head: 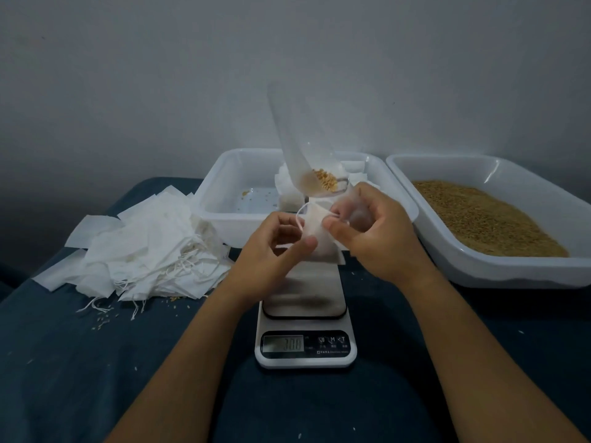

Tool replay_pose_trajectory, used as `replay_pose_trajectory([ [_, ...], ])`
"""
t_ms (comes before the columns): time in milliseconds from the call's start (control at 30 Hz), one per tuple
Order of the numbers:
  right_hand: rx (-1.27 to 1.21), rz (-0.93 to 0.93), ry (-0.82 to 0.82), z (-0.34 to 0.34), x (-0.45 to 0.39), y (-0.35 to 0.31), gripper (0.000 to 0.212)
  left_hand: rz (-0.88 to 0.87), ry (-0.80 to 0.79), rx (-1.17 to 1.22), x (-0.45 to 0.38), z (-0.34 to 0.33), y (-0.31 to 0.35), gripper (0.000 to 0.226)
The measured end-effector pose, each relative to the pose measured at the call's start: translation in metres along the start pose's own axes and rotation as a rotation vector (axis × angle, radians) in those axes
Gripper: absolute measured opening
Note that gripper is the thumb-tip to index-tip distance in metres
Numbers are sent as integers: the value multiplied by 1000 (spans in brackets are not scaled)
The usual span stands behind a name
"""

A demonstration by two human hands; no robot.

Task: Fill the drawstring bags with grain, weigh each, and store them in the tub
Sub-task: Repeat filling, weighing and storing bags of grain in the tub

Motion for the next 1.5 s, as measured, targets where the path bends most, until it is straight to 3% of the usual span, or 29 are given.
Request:
replay_pose_trajectory([
  [133,-24,53,-50,8,-17,-24,18,134,-130,135,3,-12,-4,59],
  [267,18,53,-67,11,-25,-35,17,140,-189,186,5,-19,-3,35],
  [367,15,34,-45,10,-25,-34,19,113,-148,233,4,-19,0,26],
  [533,72,-168,91,44,-31,-4,23,104,7,226,0,-11,-8,36],
  [667,432,-349,287,122,-34,43,32,76,114,53,-4,-5,-12,33],
  [800,903,-663,78,182,-25,104,52,48,169,-133,-3,-2,-11,45],
  [900,1029,-861,-150,192,-14,132,58,15,179,-207,-2,-2,-10,32],
  [1000,1075,-914,-313,183,-5,139,48,-21,175,-211,-1,-3,-8,24],
  [1067,1121,-888,-382,176,-4,140,37,-29,165,-181,-1,-4,-6,21],
  [1200,1129,-897,-409,163,-3,131,38,-18,145,-99,-1,-5,-4,17],
  [1300,1093,-721,-209,157,-11,111,40,11,122,-36,0,-6,-7,14],
  [1400,721,-326,75,139,-26,61,19,21,95,3,1,-13,-6,17],
  [1433,546,-234,56,127,-31,45,16,26,92,13,1,-15,-6,19],
  [1500,242,-131,-160,93,-35,15,26,26,86,15,2,-19,-6,22],
])
Point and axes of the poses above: each hand's wrist, its own x-axis away from the middle knuckle, its own z-axis out of the back of the hand, y = z × x, the point moved 5 cm from there along -x, towards the middle knuckle, and after that the axes turned 6 degrees about z, right-handed, at the moved point
